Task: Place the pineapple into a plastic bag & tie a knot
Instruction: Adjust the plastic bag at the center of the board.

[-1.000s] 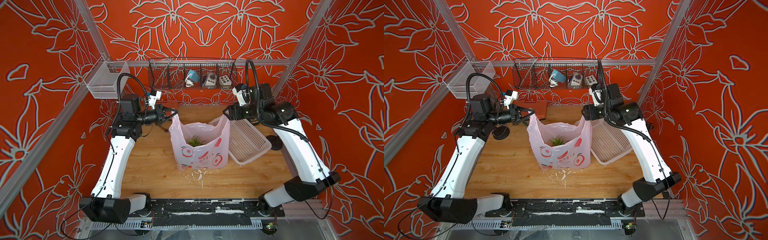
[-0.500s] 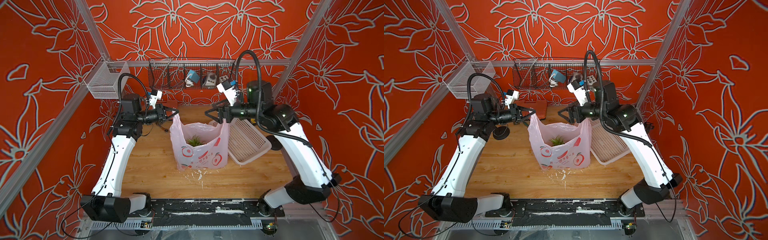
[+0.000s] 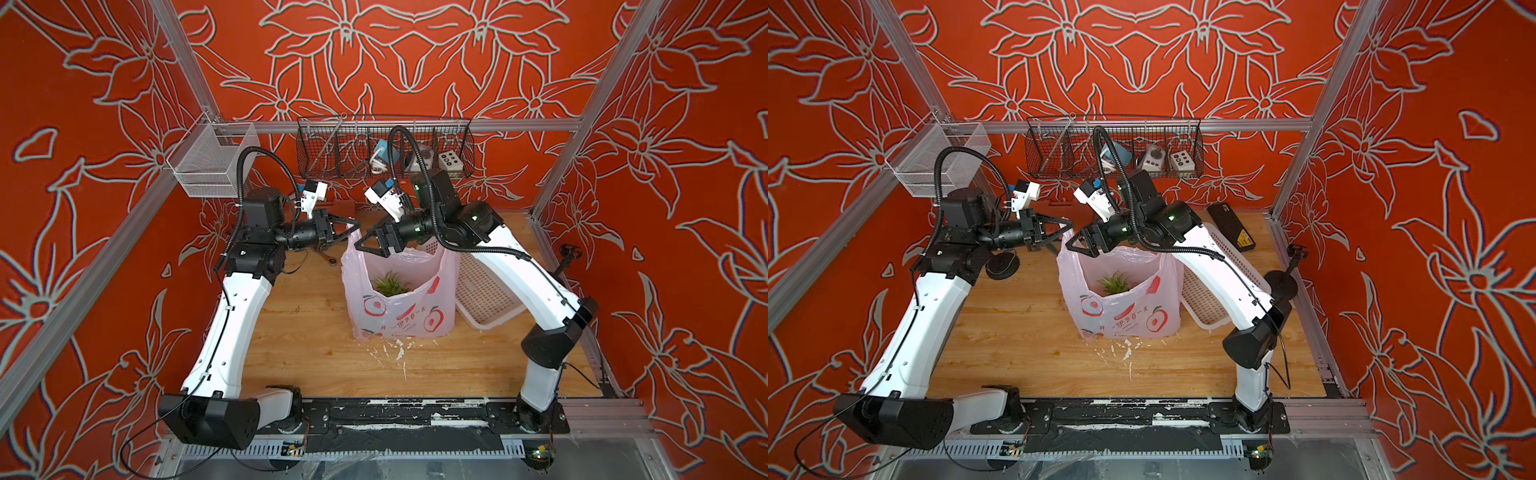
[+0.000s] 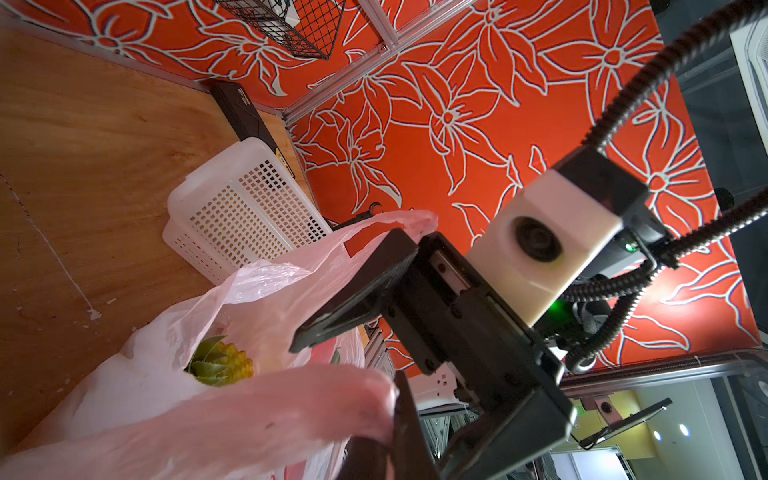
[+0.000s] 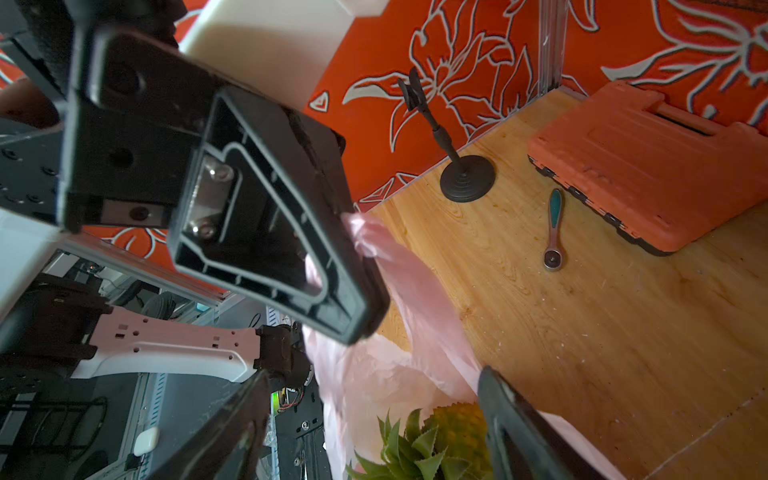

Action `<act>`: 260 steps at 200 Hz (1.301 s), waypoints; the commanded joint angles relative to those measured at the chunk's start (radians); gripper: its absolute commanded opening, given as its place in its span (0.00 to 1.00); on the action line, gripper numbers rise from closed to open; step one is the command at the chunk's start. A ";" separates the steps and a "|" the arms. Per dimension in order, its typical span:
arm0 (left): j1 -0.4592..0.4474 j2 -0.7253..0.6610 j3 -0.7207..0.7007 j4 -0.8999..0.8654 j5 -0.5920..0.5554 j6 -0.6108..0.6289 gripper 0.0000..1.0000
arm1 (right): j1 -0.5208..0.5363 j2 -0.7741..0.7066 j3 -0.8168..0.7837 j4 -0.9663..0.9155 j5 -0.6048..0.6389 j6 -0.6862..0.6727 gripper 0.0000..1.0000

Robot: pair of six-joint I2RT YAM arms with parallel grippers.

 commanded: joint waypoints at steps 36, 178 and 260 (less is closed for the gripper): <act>-0.006 -0.037 0.020 0.059 0.032 -0.037 0.13 | 0.034 0.055 0.001 0.207 -0.178 0.136 0.61; 0.165 -0.112 0.056 -0.150 -0.064 0.037 0.61 | 0.040 -0.029 -0.143 0.598 -0.234 0.361 0.38; 0.178 -0.295 -0.216 0.029 -0.127 0.083 0.72 | 0.039 -0.004 -0.052 0.508 -0.234 0.339 0.35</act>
